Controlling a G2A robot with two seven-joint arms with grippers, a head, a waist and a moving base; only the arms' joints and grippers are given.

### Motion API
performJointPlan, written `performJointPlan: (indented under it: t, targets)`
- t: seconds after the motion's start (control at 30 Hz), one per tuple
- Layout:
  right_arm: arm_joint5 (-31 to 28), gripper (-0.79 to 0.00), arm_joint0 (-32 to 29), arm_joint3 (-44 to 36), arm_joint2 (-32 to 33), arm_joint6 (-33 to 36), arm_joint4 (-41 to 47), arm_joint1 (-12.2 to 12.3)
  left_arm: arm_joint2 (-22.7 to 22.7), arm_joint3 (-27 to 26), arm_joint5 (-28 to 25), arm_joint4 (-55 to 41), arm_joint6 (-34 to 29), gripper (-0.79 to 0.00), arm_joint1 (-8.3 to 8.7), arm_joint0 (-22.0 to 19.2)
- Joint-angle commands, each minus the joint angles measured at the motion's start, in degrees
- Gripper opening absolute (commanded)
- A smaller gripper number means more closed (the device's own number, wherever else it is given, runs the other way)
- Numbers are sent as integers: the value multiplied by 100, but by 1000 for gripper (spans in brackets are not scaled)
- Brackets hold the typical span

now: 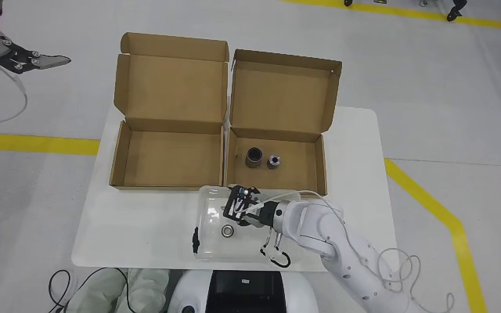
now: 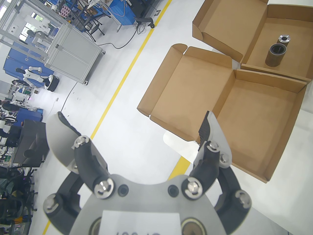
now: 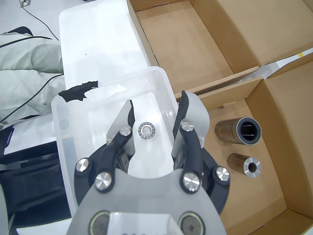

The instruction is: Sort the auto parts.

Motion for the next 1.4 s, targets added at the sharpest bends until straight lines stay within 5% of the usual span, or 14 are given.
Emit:
performJointPlan:
  t: [0.0, 0.77, 1.37]
  targets:
    - [0, -462, 0, 0, 0, 0, 0, 0, 0, 0, 0, 0, 0, 0, 0, 0]
    - [184, -456, -191, 590, -469, 90, -684, -4, 0, 0, 0, 0, 0, 0, 0, 0]
    - [519, -440, 215, 1400, -824, 34, -847, -164, 0, 0, 0, 0, 0, 0, 0, 0]
